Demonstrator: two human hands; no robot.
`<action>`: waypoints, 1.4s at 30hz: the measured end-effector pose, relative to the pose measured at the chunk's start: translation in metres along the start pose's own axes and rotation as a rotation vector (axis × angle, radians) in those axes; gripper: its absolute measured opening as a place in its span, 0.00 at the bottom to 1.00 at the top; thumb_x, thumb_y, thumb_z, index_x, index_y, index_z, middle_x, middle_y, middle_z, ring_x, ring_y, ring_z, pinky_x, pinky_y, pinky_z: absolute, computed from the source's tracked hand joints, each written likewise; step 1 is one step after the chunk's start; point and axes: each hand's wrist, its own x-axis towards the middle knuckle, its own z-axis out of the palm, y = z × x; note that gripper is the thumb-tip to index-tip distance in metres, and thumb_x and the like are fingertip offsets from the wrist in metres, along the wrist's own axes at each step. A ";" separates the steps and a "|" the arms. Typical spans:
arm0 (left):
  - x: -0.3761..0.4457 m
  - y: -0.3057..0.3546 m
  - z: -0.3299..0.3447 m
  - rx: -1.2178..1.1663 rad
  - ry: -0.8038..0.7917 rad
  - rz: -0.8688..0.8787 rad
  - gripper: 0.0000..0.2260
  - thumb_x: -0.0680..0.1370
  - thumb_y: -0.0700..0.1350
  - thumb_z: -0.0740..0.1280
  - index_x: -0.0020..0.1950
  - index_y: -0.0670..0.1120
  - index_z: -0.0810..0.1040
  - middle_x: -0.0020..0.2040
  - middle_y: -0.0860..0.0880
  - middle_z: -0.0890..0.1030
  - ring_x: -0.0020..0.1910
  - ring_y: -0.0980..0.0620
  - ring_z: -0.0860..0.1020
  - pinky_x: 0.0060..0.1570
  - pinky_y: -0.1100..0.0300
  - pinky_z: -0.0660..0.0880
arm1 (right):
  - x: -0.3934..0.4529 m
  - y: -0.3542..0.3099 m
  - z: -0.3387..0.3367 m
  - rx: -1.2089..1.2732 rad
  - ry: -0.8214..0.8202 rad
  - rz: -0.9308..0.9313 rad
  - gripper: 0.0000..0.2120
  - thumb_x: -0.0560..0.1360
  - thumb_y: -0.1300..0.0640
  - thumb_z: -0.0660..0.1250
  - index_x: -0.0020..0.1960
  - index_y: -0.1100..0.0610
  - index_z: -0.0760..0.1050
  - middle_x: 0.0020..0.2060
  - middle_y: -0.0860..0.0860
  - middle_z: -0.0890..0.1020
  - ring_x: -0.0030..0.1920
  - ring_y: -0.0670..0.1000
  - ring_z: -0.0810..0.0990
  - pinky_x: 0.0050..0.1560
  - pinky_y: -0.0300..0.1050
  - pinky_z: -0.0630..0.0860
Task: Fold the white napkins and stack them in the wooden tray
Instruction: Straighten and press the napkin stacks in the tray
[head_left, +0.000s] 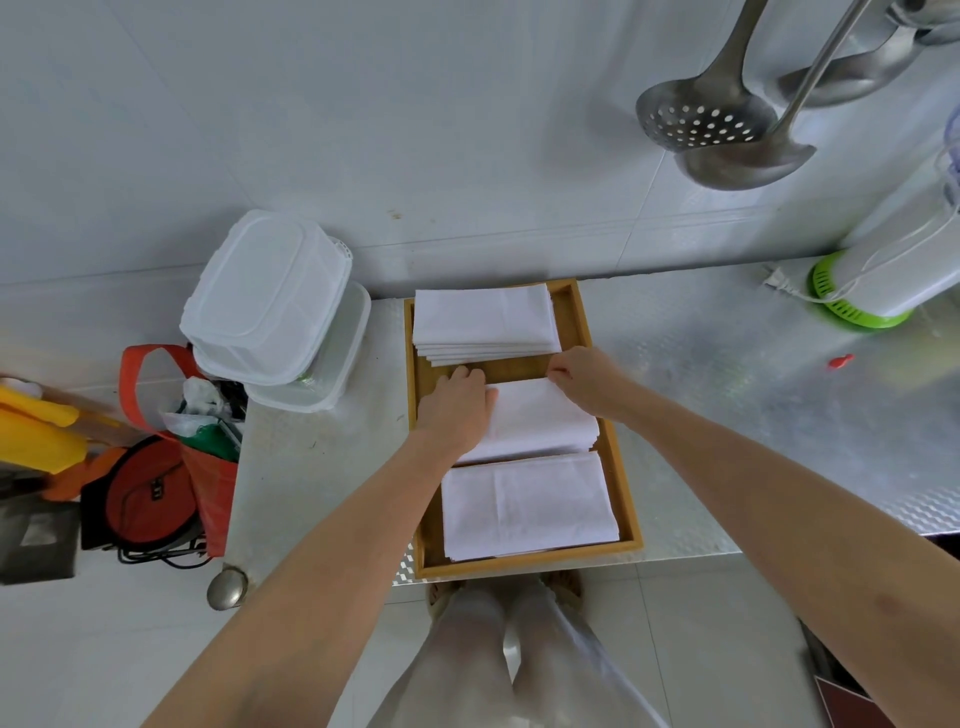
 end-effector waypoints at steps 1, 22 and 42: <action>-0.002 0.001 0.001 0.004 0.016 -0.012 0.13 0.83 0.50 0.52 0.57 0.45 0.71 0.54 0.47 0.74 0.51 0.49 0.74 0.46 0.54 0.75 | -0.001 0.000 0.003 -0.003 0.015 0.008 0.15 0.82 0.58 0.54 0.48 0.61 0.78 0.41 0.56 0.81 0.42 0.53 0.79 0.45 0.46 0.77; -0.053 0.017 0.041 0.153 0.095 -0.025 0.28 0.80 0.58 0.34 0.79 0.49 0.43 0.79 0.48 0.44 0.77 0.46 0.40 0.76 0.47 0.41 | -0.051 -0.026 0.059 -0.275 0.137 -0.080 0.27 0.82 0.46 0.35 0.77 0.54 0.52 0.77 0.53 0.55 0.77 0.52 0.49 0.77 0.49 0.43; -0.048 0.009 0.053 0.091 -0.032 -0.099 0.28 0.81 0.60 0.39 0.78 0.50 0.37 0.79 0.46 0.40 0.77 0.45 0.39 0.75 0.46 0.44 | -0.044 -0.002 0.070 -0.315 0.085 -0.081 0.30 0.80 0.42 0.33 0.78 0.52 0.47 0.77 0.51 0.55 0.77 0.50 0.49 0.75 0.46 0.36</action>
